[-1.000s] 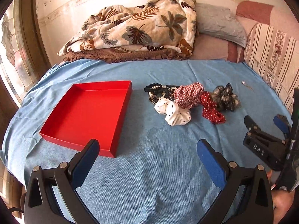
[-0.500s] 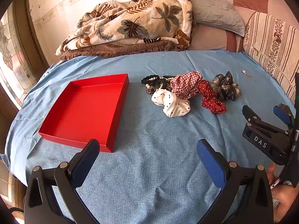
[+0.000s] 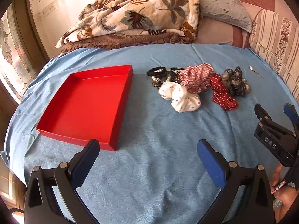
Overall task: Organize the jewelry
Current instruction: 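Grasp the white polka-dot scrunchie with left tool while right grasps red polka-dot scrunchie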
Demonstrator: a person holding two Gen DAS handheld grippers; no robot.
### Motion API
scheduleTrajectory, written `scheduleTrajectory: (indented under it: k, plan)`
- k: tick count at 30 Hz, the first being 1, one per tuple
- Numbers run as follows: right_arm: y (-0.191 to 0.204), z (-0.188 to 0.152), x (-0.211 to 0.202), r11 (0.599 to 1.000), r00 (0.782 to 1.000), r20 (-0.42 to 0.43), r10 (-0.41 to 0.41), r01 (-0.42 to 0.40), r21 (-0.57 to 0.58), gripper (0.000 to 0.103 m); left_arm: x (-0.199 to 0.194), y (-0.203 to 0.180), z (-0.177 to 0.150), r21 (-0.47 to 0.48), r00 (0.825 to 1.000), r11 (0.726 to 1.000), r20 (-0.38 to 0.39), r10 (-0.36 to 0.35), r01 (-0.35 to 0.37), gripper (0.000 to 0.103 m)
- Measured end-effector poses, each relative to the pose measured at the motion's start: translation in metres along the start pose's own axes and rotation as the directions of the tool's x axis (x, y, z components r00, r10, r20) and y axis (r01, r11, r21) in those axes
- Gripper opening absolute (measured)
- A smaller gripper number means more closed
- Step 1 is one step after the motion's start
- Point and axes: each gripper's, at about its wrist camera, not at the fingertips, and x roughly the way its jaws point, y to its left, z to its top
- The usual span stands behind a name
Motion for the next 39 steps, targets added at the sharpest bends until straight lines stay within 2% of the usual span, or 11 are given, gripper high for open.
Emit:
scheduleTrajectory:
  k: [4,8,13,16,22,26,29,31,35,37,39]
  plan:
    - [0.002,0.002,0.001,0.997,0.996,-0.025,0.081,-0.081,0.006,0.101,0.002,0.020,0.009,-0.035,1.000,0.999,0.014,0.015,-0.014,0.103]
    - [0.010,0.011,0.006,0.979,0.977,-0.067,0.204,-0.203,0.013,0.100,0.006,0.038,0.021,-0.068,1.000,0.998,0.020,0.011,-0.010,0.103]
    - [0.028,0.027,0.018,0.955,0.951,-0.102,0.293,-0.296,-0.017,0.084,0.018,0.037,0.037,-0.033,1.000,0.999,0.030,-0.004,0.005,0.102]
    - [0.039,0.038,0.028,0.935,0.929,-0.110,0.353,-0.355,-0.008,0.081,0.031,0.030,0.046,-0.016,0.999,0.999,0.011,-0.050,0.050,0.094]
    - [0.050,0.032,0.046,0.911,0.902,-0.141,0.408,-0.413,-0.004,0.068,0.068,0.018,0.056,-0.053,0.980,0.982,-0.064,-0.187,0.184,0.091]
    - [0.048,0.028,0.058,0.906,0.893,-0.165,0.419,-0.422,0.017,0.055,0.090,0.005,0.062,-0.058,0.971,0.975,-0.087,-0.221,0.216,0.091]
    - [0.047,0.028,0.062,0.908,0.894,-0.167,0.416,-0.418,0.024,0.053,0.106,-0.004,0.063,-0.053,0.965,0.971,-0.110,-0.237,0.232,0.088]
    - [0.048,0.028,0.064,0.909,0.894,-0.171,0.414,-0.417,0.023,0.049,0.116,-0.010,0.064,-0.047,0.958,0.968,-0.138,-0.250,0.246,0.081]
    - [0.047,0.028,0.068,0.903,0.887,-0.178,0.426,-0.427,0.035,0.042,0.130,-0.018,0.063,-0.058,0.941,0.960,-0.187,-0.281,0.275,0.054]
    - [0.046,0.028,0.070,0.899,0.882,-0.180,0.436,-0.437,0.039,0.034,0.133,-0.021,0.062,-0.061,0.935,0.957,-0.205,-0.290,0.283,0.018]
    - [0.047,0.027,0.072,0.886,0.866,-0.194,0.461,-0.461,0.052,0.015,0.135,-0.022,0.061,-0.065,0.927,0.954,-0.225,-0.301,0.294,0.005]
